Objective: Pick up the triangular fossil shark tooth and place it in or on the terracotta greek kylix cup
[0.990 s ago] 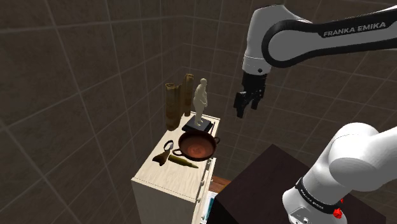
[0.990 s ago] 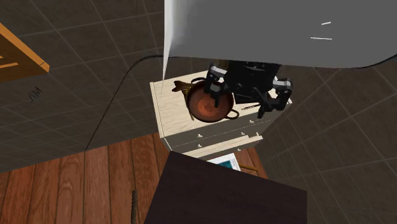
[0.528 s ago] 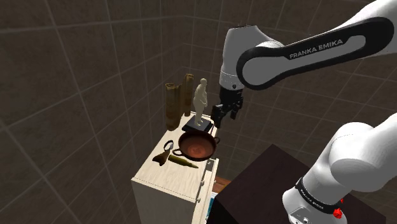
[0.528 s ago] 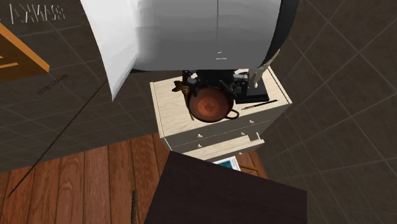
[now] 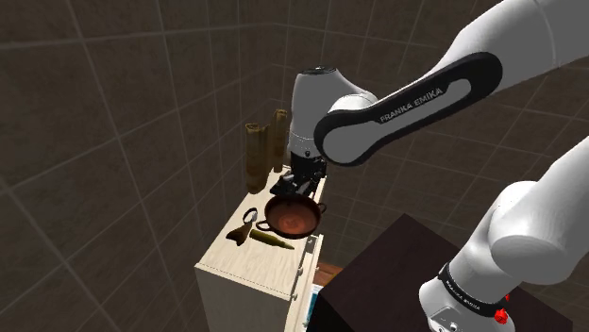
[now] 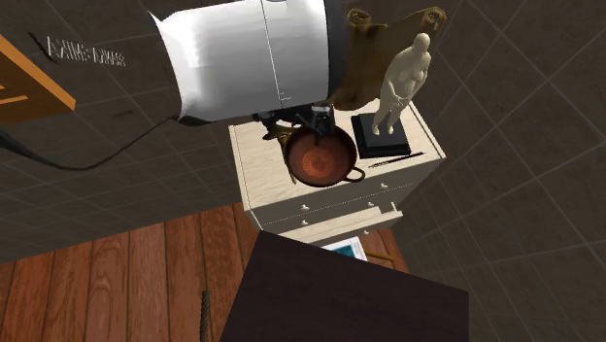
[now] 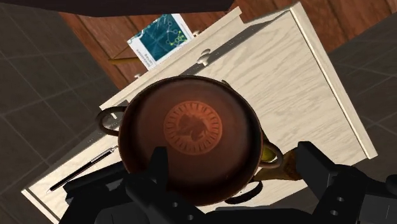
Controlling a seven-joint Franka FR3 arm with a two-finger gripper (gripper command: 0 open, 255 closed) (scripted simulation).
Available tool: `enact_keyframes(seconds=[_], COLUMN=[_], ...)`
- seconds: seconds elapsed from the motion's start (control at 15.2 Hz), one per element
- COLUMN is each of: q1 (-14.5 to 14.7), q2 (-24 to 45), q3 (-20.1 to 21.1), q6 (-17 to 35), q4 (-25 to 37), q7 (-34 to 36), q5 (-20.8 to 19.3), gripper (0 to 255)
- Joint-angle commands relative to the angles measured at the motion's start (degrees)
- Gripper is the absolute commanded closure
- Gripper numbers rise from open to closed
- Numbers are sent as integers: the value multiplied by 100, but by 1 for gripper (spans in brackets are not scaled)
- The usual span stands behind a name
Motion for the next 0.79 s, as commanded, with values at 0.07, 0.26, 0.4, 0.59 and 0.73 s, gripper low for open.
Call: enact_keyframes(seconds=[0.07,0.26,0.4,0.59,0.73], q1=[-5,81,190,454,661], q2=[744,1440,1903,2581,3019], q3=[209,296,292,182,76], q6=[446,722,846,956,987], q4=[356,782,1108,1656,2058], q7=[532,1103,1484,1998,2286], q5=[-455,-1017,-1418,-1976,-2295], gripper=[0,0,0,0,0])
